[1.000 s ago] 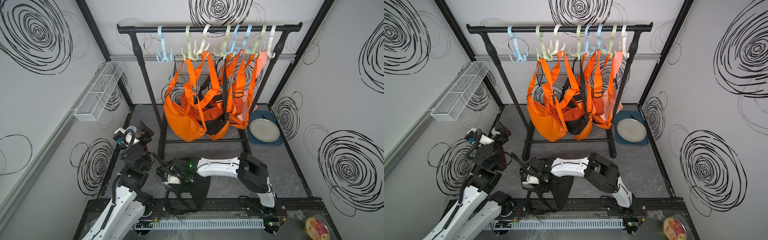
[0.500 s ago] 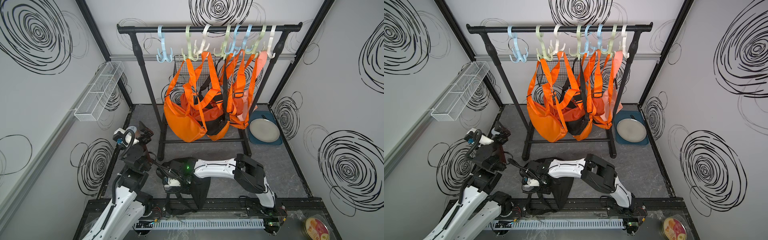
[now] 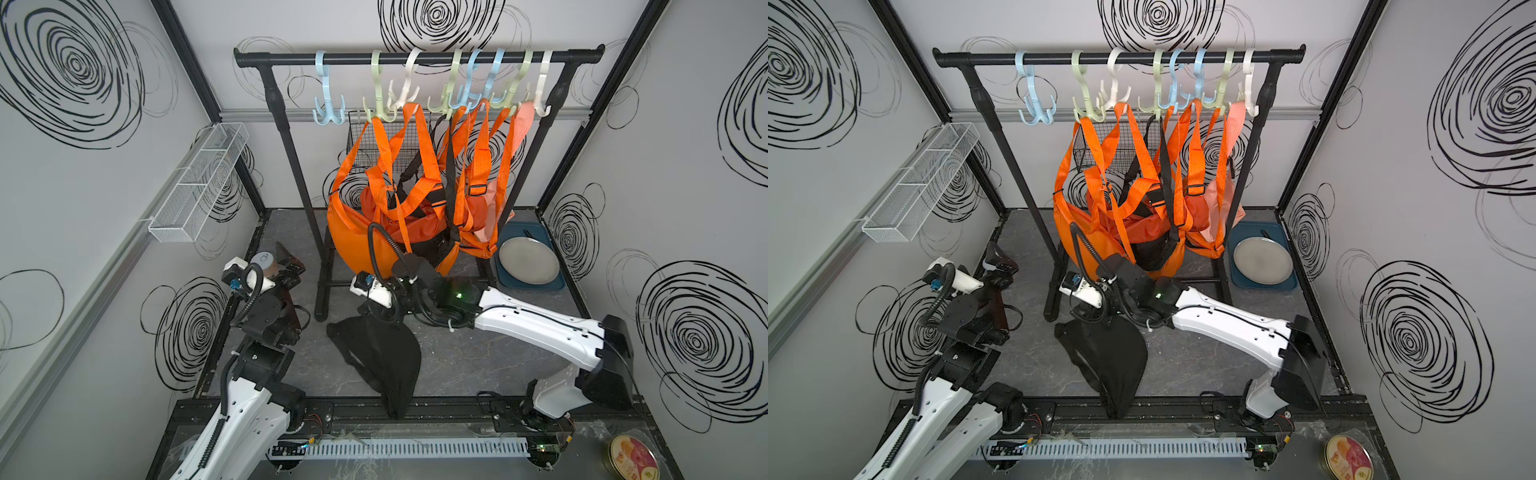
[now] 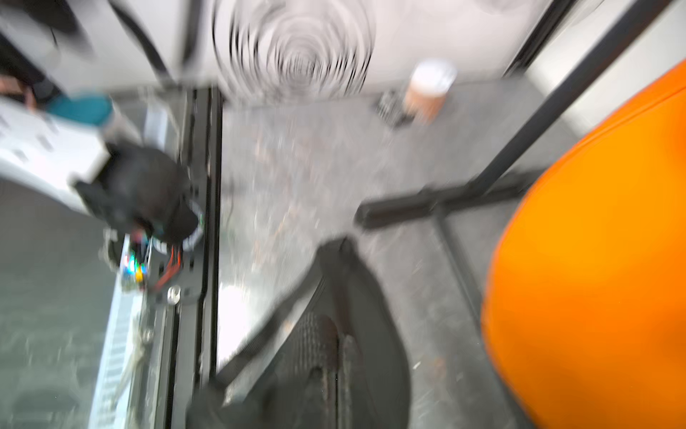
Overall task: Hang the bag on a hook
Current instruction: Pick up the bag from the center of the board.
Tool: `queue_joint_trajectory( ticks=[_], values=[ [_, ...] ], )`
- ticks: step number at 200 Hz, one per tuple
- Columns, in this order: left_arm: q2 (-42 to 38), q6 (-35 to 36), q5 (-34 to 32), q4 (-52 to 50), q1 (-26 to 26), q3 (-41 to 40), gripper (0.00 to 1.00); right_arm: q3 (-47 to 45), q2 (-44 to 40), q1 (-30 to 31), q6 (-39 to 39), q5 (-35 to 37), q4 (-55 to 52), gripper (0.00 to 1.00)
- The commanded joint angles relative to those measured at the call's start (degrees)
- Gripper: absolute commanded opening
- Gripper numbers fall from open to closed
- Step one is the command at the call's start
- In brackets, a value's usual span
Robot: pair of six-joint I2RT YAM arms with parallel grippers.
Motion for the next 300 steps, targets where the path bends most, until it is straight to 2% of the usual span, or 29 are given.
queue_joint_trajectory(
  ticks=[1, 18, 55, 74, 101, 134, 179, 209, 229, 241, 254, 277, 300],
  values=[
    [-1.5, 5.2, 10.7, 5.9, -2.8, 1.9, 0.99, -0.6, -2.2, -2.4, 2.2, -4.9, 8.3, 0.0],
    [-2.2, 8.1, 21.0, 8.8, -5.7, 2.0, 0.99, 0.0, -3.7, -4.6, 2.8, -7.9, 10.5, 0.0],
    [-1.9, 6.2, 44.2, 10.8, -6.3, 1.6, 0.99, 4.0, -4.9, -9.3, 4.6, -16.2, 12.9, 0.0],
    [-0.8, 5.9, 51.2, 10.4, -6.6, 1.4, 0.99, 5.3, -5.8, -11.8, 6.9, -21.8, 15.4, 0.0],
    [2.0, 6.4, 57.5, 9.3, -6.9, 1.4, 0.99, 8.7, -5.4, -13.0, 7.8, -26.7, 15.1, 0.0],
    [7.5, 6.9, 61.8, 8.7, -7.7, 2.2, 0.99, 10.1, -5.3, -13.3, 9.1, -31.4, 15.7, 0.0],
    [10.8, 6.0, 66.6, 9.5, -9.1, 3.2, 0.99, 11.5, -5.3, -13.4, 9.5, -34.4, 15.5, 0.0],
    [12.1, 8.8, 66.5, 5.5, -10.4, 4.2, 1.0, 14.4, -5.4, -13.7, 9.7, -37.0, 15.1, 0.0],
    [11.8, 10.3, 65.4, 3.9, -10.4, 4.5, 0.91, 16.6, -6.0, -14.3, 10.6, -39.0, 15.6, 0.0],
    [11.9, 11.3, 65.1, 2.6, -10.1, 5.0, 0.81, 17.9, -6.1, -14.6, 10.6, -39.9, 15.7, 0.0],
    [11.8, 12.0, 64.6, 1.6, -9.9, 5.8, 0.65, 19.2, -5.8, -15.3, 11.2, -40.5, 16.4, 0.0],
    [11.8, 10.4, 64.8, 4.0, -9.4, 5.7, 0.47, 22.3, -3.9, -16.8, 14.7, -44.6, 19.1, 0.0],
    [13.5, 8.4, 66.5, 6.3, -9.3, 6.8, 0.45, 26.6, -1.2, -16.9, 17.2, -48.6, 19.9, 0.0]
  ],
)
